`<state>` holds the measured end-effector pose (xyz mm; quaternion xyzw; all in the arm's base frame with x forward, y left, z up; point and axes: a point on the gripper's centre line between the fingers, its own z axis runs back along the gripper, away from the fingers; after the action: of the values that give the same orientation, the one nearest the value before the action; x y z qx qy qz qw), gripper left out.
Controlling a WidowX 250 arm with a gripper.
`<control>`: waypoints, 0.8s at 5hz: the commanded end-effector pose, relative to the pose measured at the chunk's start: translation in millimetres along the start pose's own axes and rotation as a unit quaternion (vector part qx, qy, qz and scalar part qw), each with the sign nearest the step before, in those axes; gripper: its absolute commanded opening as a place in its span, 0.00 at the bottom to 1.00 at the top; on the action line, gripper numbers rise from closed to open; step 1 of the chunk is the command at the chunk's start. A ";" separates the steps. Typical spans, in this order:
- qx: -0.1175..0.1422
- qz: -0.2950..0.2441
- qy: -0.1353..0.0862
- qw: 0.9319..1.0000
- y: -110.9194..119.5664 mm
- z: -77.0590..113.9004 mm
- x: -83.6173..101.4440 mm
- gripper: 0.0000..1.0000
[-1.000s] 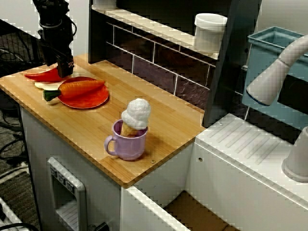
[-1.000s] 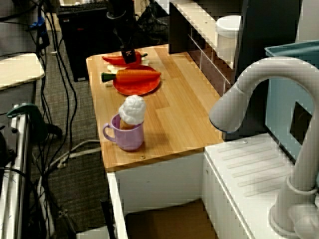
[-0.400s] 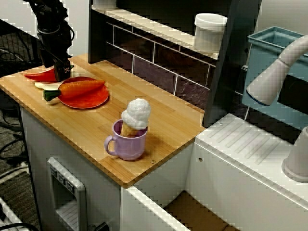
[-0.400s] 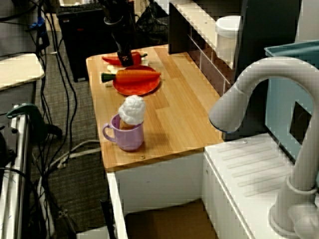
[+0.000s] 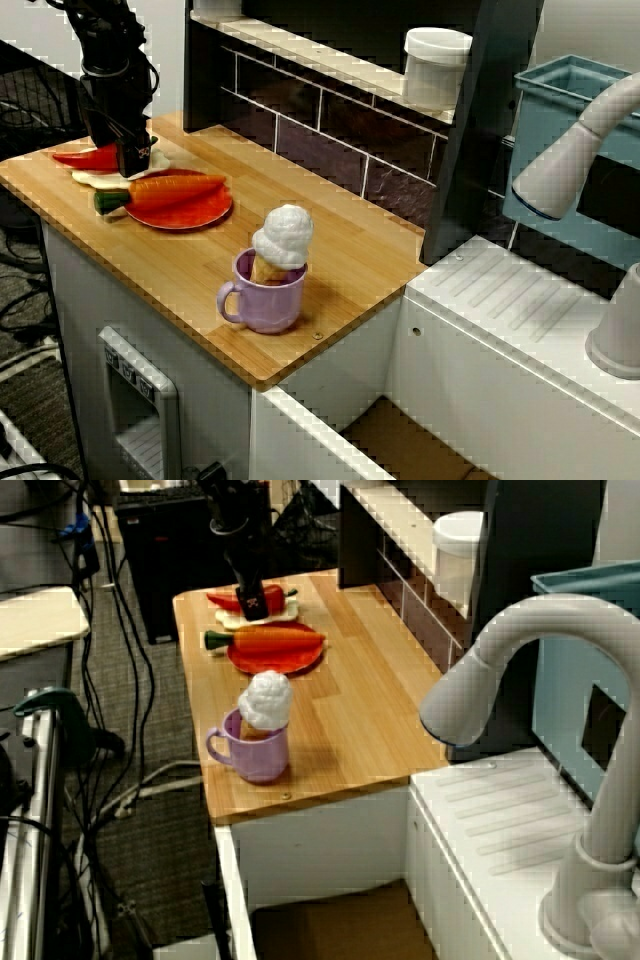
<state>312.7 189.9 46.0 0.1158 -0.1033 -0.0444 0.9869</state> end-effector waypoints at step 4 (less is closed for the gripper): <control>-0.089 0.000 0.006 0.996 -28.6 52.7 19.5 1.00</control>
<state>313.3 144.2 68.2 0.0090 -0.0617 -0.0454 0.9970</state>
